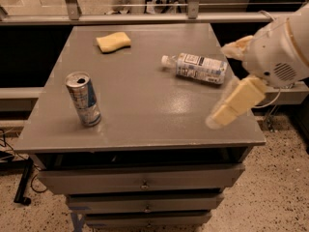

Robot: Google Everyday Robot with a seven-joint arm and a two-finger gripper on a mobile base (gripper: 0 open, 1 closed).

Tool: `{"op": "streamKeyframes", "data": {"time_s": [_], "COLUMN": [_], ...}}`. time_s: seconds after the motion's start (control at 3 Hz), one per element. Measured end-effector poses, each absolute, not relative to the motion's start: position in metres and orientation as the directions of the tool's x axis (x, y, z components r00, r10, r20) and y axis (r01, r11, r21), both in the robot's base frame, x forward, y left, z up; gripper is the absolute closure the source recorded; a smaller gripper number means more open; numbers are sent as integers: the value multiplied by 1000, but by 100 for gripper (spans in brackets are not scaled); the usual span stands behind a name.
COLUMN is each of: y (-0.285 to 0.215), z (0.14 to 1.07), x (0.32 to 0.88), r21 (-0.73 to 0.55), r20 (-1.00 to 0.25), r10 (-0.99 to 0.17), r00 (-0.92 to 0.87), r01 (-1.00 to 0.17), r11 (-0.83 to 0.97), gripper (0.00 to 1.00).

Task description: Knock redbull can over

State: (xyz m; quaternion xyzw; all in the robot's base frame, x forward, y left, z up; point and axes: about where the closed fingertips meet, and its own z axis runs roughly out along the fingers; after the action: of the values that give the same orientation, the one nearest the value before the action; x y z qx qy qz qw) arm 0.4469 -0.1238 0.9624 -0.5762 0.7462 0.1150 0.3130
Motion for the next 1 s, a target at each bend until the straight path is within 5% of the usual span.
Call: {"op": "streamKeyframes", "data": {"time_s": [0.67, 1.0], "y": [19, 41], "z": [941, 955], "x": [452, 445], "r21": [-108, -87], "r20": [-855, -886], "r10": [-519, -464], "r00": [-2, 3], "r01": [-978, -983], "r11": [180, 160], "gripper": [0, 0]}}
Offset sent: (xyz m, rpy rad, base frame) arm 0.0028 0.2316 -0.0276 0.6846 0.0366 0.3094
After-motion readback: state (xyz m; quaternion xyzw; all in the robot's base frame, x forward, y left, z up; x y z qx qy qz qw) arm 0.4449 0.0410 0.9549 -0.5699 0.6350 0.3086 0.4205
